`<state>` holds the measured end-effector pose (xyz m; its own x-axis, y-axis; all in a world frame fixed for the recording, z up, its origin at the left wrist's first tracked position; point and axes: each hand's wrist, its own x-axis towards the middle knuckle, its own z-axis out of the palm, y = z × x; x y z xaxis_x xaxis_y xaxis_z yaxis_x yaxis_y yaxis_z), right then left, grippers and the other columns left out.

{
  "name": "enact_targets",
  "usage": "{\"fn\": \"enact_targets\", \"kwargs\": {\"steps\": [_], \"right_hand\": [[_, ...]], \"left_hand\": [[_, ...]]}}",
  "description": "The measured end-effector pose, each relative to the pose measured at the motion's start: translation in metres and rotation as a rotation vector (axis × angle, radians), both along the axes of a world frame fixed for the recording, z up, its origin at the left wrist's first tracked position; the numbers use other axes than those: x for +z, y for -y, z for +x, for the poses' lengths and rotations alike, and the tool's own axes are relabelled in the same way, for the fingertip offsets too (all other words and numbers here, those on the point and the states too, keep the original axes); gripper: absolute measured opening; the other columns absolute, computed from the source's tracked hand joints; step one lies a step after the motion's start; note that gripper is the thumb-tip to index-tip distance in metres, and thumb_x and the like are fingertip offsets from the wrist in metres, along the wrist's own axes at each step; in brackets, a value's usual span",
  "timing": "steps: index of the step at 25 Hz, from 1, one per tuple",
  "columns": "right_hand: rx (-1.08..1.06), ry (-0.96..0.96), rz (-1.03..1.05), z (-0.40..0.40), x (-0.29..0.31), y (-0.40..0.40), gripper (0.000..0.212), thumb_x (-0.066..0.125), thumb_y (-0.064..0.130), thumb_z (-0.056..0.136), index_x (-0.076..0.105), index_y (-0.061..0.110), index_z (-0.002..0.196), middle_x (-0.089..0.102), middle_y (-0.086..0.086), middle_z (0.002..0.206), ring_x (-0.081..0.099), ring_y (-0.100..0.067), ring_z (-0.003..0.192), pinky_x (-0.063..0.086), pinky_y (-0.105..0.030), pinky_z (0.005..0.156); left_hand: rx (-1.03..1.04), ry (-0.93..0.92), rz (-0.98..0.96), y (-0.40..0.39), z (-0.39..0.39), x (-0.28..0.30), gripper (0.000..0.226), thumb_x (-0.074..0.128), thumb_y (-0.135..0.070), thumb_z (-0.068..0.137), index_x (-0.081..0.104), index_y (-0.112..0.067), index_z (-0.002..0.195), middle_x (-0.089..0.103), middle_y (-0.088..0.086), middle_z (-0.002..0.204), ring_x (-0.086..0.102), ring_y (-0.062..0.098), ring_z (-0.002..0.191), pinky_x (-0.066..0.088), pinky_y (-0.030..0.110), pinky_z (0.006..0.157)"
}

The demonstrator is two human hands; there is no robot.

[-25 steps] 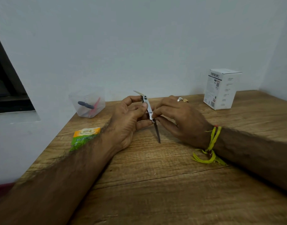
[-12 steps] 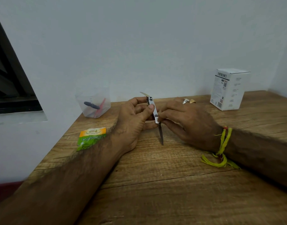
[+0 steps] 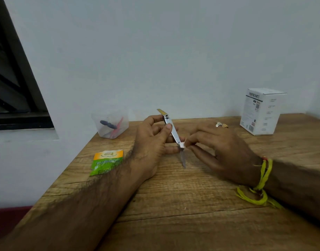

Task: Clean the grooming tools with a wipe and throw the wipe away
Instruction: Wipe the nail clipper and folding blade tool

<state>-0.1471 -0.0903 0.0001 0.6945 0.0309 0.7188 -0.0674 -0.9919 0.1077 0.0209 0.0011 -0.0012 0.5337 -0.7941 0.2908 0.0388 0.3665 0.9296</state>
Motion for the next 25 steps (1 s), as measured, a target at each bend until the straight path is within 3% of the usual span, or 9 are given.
{"fn": "enact_targets", "kwargs": {"steps": [4, 6, 12, 17, 25], "right_hand": [[-0.040, -0.124, -0.163, 0.003, -0.001, -0.006, 0.018, 0.055, 0.024, 0.096, 0.071, 0.016, 0.096, 0.068, 0.000, 0.103, 0.064, -0.024, 0.082, 0.050, -0.039, 0.067], [-0.072, -0.125, -0.204, 0.003, 0.001, -0.007, 0.021, 0.052, 0.025, 0.096, 0.071, 0.016, 0.095, 0.069, 0.000, 0.105, 0.064, -0.026, 0.082, 0.049, -0.037, 0.067], [-0.122, -0.116, -0.263, 0.004, 0.001, -0.009, 0.006, 0.069, 0.014, 0.090, 0.072, 0.013, 0.094, 0.070, -0.005, 0.101, 0.064, -0.029, 0.074, 0.052, -0.041, 0.063], [-0.152, -0.043, -0.354, 0.006, 0.001, -0.005, 0.008, 0.066, 0.011, 0.091, 0.071, 0.012, 0.097, 0.069, -0.006, 0.104, 0.062, -0.030, 0.085, 0.050, -0.041, 0.068], [-0.153, -0.086, -0.435, 0.007, 0.000, 0.001, 0.017, 0.056, 0.012, 0.092, 0.067, 0.016, 0.105, 0.068, -0.005, 0.108, 0.058, -0.028, 0.090, 0.045, -0.040, 0.070]], "left_hand": [[0.001, -0.040, -0.029, 0.000, 0.001, 0.000, 0.016, 0.058, -0.003, 0.100, 0.057, -0.011, 0.113, 0.074, 0.010, 0.094, 0.076, 0.021, 0.065, 0.057, 0.031, 0.047], [0.012, -0.031, -0.017, 0.000, -0.001, 0.000, 0.020, 0.058, -0.003, 0.099, 0.056, -0.008, 0.118, 0.073, 0.011, 0.096, 0.076, 0.020, 0.065, 0.057, 0.031, 0.046], [0.043, 0.003, 0.011, -0.001, -0.005, 0.003, 0.023, 0.058, -0.002, 0.099, 0.055, -0.005, 0.122, 0.071, 0.018, 0.101, 0.075, 0.017, 0.065, 0.059, 0.034, 0.048], [0.027, 0.031, 0.028, -0.002, -0.005, 0.004, 0.023, 0.058, -0.004, 0.100, 0.055, -0.004, 0.123, 0.070, 0.022, 0.105, 0.074, 0.018, 0.067, 0.060, 0.034, 0.052], [0.025, 0.036, 0.032, -0.003, -0.006, 0.004, 0.022, 0.059, -0.005, 0.099, 0.056, -0.007, 0.121, 0.072, 0.018, 0.102, 0.076, 0.020, 0.069, 0.059, 0.033, 0.052]]}}
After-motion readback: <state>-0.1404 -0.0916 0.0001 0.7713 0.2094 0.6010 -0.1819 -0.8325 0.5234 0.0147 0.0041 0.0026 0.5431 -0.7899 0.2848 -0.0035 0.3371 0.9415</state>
